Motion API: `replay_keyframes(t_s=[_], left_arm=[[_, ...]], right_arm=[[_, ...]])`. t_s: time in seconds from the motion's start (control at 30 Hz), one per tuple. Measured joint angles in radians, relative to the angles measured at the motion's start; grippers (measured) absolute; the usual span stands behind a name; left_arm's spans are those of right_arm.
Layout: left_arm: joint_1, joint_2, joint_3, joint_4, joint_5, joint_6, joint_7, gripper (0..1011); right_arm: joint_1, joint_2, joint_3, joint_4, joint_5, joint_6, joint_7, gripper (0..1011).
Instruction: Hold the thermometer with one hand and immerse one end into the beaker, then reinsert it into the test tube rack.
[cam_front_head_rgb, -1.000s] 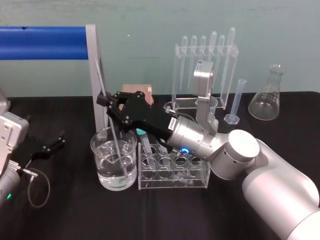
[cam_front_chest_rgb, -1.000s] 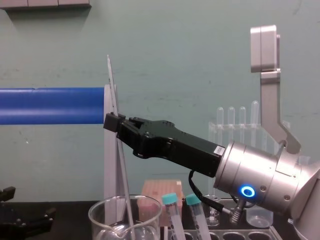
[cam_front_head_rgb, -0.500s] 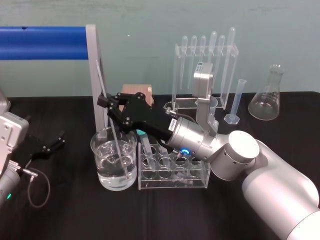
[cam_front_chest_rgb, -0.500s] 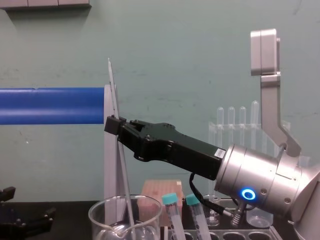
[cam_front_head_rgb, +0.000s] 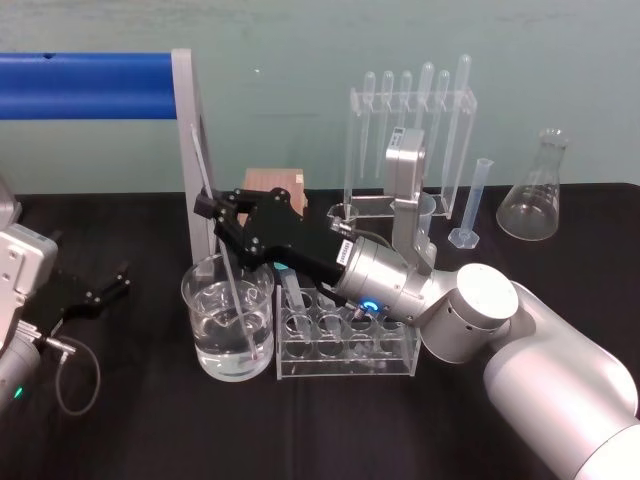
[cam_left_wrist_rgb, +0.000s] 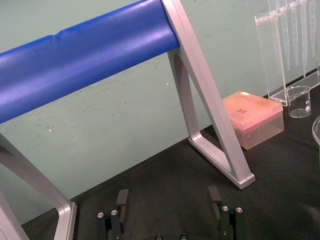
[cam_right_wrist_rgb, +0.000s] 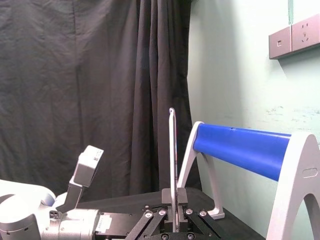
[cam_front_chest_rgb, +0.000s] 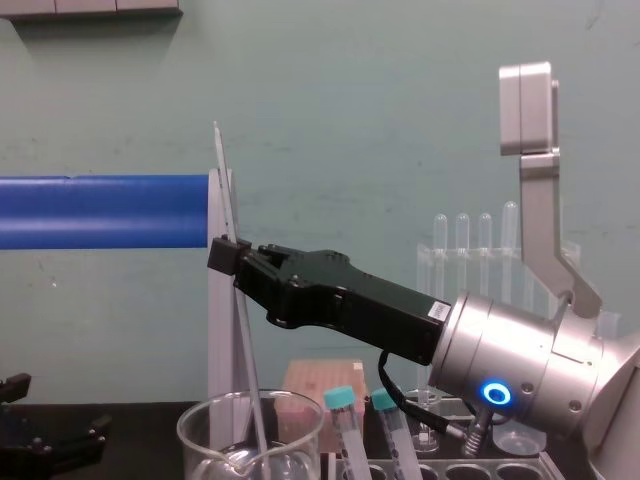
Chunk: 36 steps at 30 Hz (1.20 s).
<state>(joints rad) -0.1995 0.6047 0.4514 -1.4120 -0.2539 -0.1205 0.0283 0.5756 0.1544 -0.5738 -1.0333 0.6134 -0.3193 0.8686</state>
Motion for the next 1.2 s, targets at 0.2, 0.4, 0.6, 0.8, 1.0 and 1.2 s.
replay_keyframes(t_s=[0.2,0.4,0.6,0.8,1.0,1.2], left_arm=[[0.000,0.000,0.000,0.000,0.000,0.000,0.000,1008],[0.000,0.000,0.000,0.000,0.000,0.000,0.000,1008],[0.000,0.000,0.000,0.000,0.000,0.000,0.000,1008],[0.000,0.000,0.000,0.000,0.000,0.000,0.000,1008],[0.000,0.000,0.000,0.000,0.000,0.000,0.000,1008],[0.000,0.000,0.000,0.000,0.000,0.000,0.000,1008]], right_arm=[[-0.002,-0.001,-0.001,-0.001,-0.001,0.000,-0.001,57],[-0.003,0.000,0.000,-0.001,-0.001,0.000,-0.001,57],[-0.003,0.001,0.000,-0.002,-0.001,0.000,-0.001,57],[-0.003,0.001,0.001,-0.002,0.000,0.000,-0.001,57],[-0.002,0.000,0.000,0.000,0.001,0.000,0.001,57],[-0.001,-0.002,-0.001,0.004,0.001,0.000,0.002,57]])
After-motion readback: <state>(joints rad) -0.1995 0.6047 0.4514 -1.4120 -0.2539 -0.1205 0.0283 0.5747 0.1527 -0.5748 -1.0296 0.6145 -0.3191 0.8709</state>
